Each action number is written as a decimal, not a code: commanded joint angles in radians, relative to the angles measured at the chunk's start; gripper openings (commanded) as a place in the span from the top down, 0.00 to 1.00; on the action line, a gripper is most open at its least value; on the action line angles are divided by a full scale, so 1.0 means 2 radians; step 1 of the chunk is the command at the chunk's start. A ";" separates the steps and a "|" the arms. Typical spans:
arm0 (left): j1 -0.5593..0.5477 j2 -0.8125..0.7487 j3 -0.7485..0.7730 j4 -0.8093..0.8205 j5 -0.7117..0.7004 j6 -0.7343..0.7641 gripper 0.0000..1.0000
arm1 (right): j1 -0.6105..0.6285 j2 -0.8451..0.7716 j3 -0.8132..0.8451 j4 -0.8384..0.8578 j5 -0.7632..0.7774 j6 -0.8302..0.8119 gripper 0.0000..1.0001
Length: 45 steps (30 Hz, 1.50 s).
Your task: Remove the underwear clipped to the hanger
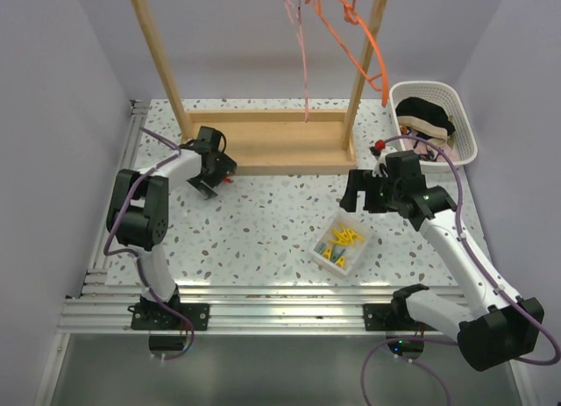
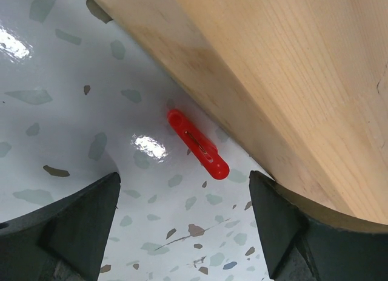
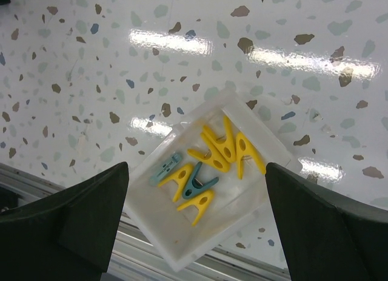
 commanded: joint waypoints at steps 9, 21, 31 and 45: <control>0.016 0.046 0.015 0.000 -0.007 -0.049 0.29 | 0.003 0.014 0.007 0.029 -0.020 -0.001 0.02; 0.026 0.043 0.006 0.009 0.007 -0.020 0.56 | 0.004 0.015 0.005 0.037 -0.022 0.010 0.02; 0.031 0.017 -0.027 0.018 0.013 0.016 0.80 | 0.003 0.007 -0.007 0.042 -0.023 0.018 0.02; 0.022 -0.090 -0.153 0.103 0.217 0.173 1.00 | 0.004 -0.006 -0.009 0.038 -0.005 0.028 0.02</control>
